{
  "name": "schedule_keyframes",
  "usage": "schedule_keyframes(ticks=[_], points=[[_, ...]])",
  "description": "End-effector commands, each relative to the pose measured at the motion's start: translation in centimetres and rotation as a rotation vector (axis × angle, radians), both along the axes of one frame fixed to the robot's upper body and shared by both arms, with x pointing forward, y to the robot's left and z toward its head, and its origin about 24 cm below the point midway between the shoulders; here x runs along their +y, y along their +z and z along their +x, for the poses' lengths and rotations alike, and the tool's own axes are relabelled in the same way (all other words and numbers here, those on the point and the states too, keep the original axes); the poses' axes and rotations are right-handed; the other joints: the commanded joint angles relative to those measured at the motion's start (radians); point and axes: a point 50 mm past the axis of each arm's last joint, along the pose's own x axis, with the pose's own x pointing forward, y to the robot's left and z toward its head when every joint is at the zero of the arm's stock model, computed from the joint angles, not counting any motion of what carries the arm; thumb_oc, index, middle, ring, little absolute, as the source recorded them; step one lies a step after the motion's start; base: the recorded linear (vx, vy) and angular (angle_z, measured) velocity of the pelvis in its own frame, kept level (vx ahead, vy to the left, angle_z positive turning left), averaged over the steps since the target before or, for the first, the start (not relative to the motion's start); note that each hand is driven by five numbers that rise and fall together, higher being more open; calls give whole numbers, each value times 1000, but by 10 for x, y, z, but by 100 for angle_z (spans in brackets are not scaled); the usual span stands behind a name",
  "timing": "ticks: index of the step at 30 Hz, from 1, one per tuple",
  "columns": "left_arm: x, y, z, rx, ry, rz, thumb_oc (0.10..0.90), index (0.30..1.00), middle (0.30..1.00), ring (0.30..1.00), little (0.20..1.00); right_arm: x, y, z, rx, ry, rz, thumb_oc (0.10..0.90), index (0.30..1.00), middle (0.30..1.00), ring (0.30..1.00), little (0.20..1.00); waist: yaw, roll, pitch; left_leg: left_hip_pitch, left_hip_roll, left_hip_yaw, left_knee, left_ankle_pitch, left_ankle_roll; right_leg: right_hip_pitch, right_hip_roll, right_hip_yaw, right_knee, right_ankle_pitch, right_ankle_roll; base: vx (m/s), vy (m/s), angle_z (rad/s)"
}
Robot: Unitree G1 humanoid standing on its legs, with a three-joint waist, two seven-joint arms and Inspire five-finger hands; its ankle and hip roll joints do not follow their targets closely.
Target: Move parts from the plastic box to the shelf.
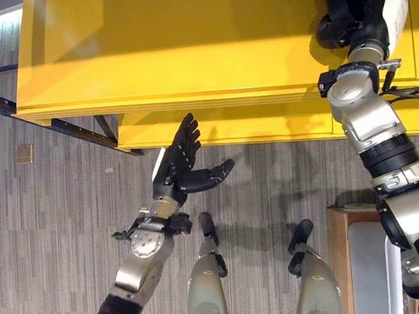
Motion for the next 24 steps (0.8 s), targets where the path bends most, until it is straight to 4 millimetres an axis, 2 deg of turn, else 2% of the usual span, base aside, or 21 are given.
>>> schedule_keyframes(ticks=[1, 4, 9, 21, 22, 23, 24], points=[[-19, 50, 8, -236, -5, -17, 900, 1000, 1000, 1000, 1000, 31, 13, 4, -28, 107, 71, 400, 300, 300, 300, 300, -6, -49, 1, -5, 72, 52, -7, -13, -71, -34, 49, -23, 26, -63, -32, -15, 20, -6], [-23, 52, 15, -236, 18, -20, 900, 1000, 1000, 1000, 1000, 35, 11, 5, -27, 124, 86, 400, 300, 300, 300, 300, -20, -56, 1, -7, 78, 59, -4, -9, -75, -41, 51, -17, 27, -59, -32, -1, 21, -5], [-40, 67, 36, -234, 69, -40, 900, 1000, 1000, 1000, 1000, 50, 5, 9, -20, 177, 90, 400, 300, 300, 300, 300, -57, -70, 1, -18, 93, 78, 9, 0, -87, -62, 50, 1, 37, -50, -30, -6, 37, -9], [-65, 92, 55, -230, 110, -58, 900, 1000, 1000, 1000, 1000, 72, 3, 12, -8, 236, 68, 400, 300, 300, 300, 300, -97, -73, 1, -27, 98, 99, 22, 2, -92, -87, 45, 20, 54, -46, -32, -3, 21, -3], [-67, 94, 57, -229, 113, -61, 900, 1000, 1000, 1000, 1000, 75, 4, 12, -17, 264, 61, 614, 599, 599, 599, 599, -99, -73, 1, -28, 100, 100, 24, 3, -94, -88, 44, 20, 54, -46, -32, 0, 0, 0], [-68, 95, 57, -228, 113, -61, 900, 1000, 1000, 1000, 1000, 76, 4, 12, -21, 268, 52, 900, 1000, 1000, 1000, 1000, -100, -74, 1, -29, 100, 101, 25, 3, -94, -88, 44, 20, 54, -45, -32, -1, 11, -3], [-69, 97, 58, -222, 111, -65, 900, 1000, 1000, 1000, 1000, 79, 7, 10, -39, 274, 34, 900, 1000, 1000, 1000, 1000, -102, -75, 1, -29, 100, 103, 26, 4, -94, -88, 44, 21, 54, -45, -33, -1, 6, -4]])
